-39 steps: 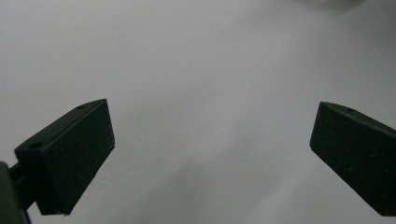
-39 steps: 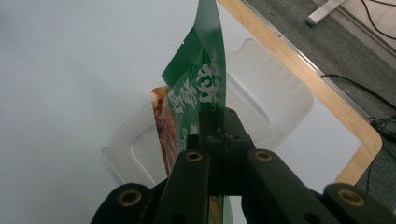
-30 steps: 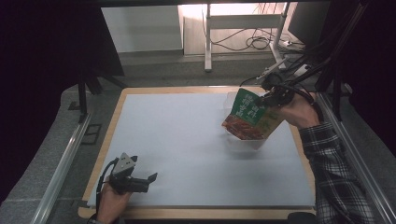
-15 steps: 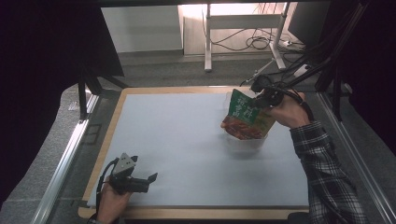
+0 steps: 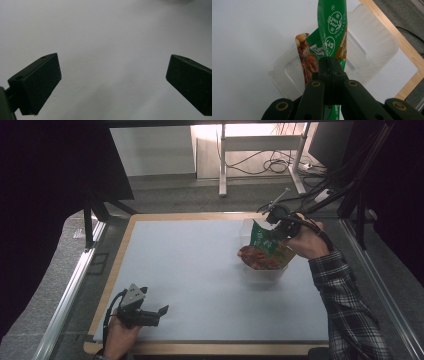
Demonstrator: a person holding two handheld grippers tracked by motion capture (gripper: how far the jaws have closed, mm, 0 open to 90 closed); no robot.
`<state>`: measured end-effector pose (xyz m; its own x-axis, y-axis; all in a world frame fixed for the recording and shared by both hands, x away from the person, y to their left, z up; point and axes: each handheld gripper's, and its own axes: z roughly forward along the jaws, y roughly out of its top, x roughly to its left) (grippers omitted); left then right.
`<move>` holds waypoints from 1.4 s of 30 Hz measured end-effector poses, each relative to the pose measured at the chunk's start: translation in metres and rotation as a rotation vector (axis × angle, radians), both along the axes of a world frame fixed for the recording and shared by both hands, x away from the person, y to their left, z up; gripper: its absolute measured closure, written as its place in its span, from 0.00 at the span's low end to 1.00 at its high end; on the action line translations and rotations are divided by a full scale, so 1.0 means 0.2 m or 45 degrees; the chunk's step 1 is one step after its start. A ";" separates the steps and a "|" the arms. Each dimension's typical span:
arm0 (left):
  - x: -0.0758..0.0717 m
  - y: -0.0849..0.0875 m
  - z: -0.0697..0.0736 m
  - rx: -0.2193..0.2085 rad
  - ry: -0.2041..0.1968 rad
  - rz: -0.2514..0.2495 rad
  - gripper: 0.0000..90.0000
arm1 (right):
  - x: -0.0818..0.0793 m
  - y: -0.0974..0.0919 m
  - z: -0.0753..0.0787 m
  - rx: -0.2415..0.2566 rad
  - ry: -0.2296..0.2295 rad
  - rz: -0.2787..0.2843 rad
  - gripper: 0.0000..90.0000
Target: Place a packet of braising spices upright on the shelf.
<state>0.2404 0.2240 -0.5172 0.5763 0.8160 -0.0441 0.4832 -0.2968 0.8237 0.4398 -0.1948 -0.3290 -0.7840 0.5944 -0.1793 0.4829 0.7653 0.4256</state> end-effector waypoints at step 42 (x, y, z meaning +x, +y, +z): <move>0.00 0.00 -0.01 0.008 0.008 0.001 0.00 | 0.03 0.15 0.13 -0.295 0.070 0.082 1.00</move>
<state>0.2409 0.2245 -0.5184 0.5755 0.8167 -0.0424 0.4884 -0.3017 0.8188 0.4454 -0.1655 -0.3024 -0.8313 0.4906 -0.2614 0.4473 0.8695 0.2094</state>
